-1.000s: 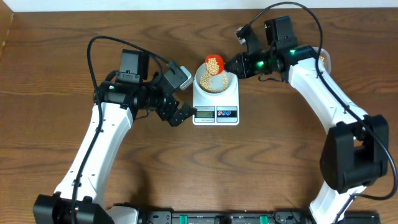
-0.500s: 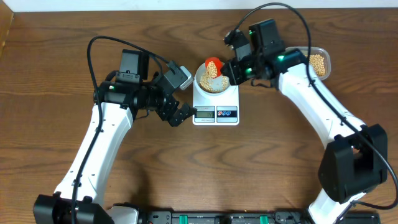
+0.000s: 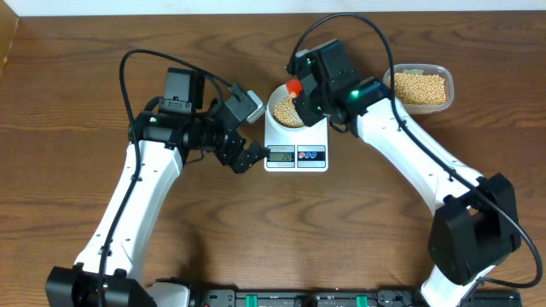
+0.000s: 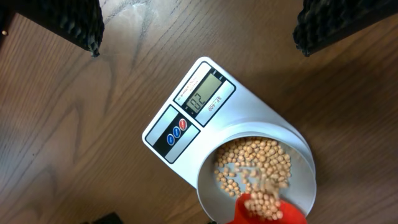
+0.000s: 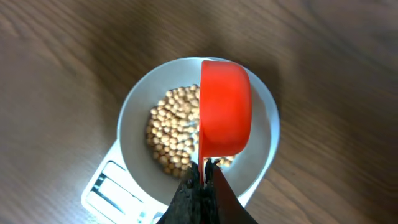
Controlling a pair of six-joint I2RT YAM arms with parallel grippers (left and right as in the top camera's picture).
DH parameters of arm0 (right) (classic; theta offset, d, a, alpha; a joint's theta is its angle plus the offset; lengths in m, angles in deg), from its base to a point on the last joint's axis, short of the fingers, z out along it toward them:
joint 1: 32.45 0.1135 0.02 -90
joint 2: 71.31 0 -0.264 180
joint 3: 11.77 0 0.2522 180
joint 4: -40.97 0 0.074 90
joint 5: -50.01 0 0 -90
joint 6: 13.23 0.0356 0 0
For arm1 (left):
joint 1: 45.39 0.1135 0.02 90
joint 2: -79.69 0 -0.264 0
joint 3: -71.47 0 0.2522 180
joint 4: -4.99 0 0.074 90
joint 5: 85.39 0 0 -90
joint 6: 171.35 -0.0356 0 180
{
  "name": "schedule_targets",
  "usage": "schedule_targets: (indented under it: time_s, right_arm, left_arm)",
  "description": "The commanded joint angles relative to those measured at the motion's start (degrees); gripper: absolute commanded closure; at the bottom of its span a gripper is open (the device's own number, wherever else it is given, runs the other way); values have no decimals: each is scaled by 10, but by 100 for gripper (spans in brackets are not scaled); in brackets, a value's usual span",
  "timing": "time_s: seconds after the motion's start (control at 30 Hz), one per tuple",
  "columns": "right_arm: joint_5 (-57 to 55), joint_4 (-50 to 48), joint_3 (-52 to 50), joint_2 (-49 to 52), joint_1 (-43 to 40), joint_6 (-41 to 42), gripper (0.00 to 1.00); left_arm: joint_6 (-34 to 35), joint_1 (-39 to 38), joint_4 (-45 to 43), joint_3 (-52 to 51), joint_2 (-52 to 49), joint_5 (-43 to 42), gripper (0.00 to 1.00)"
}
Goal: Scoop item into bowl and weigh 50g on scale
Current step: 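Tip the red scoop to pour soybeans into the bowl, then return the red scoop with the right gripper to the soybean tub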
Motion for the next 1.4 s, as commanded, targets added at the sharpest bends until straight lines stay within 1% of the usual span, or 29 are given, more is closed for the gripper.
schedule_targets:
  time_s: [0.0, 0.47, 0.63, 0.83, 1.0, 1.17, 1.37]
  right_arm:
    - [-47, 0, -1, -12, 11, -23, 99]
    - [-54, -5, -1, -12, 24, -42, 98]
    - [-85, -8, -1, -12, 33, -61, 98]
    - [-86, -14, -1, -15, 34, -53, 99]
    - [-78, -14, -1, -40, 31, -40, 99]
    - [-73, -17, -1, -88, 23, -33, 99]
    - [-84, -19, -1, -132, -17, -12, 99]
  left_arm:
    - [-8, -1, 1, -5, 0, 3, 0]
    - [-8, -1, 1, -5, 0, 3, 0]
    - [-8, -1, 1, -5, 0, 3, 0]
    - [-8, -1, 1, -5, 0, 3, 0]
    - [-8, -1, 1, -5, 0, 3, 0]
    - [-8, -1, 1, -5, 0, 3, 0]
    - [-8, -1, 1, -5, 0, 3, 0]
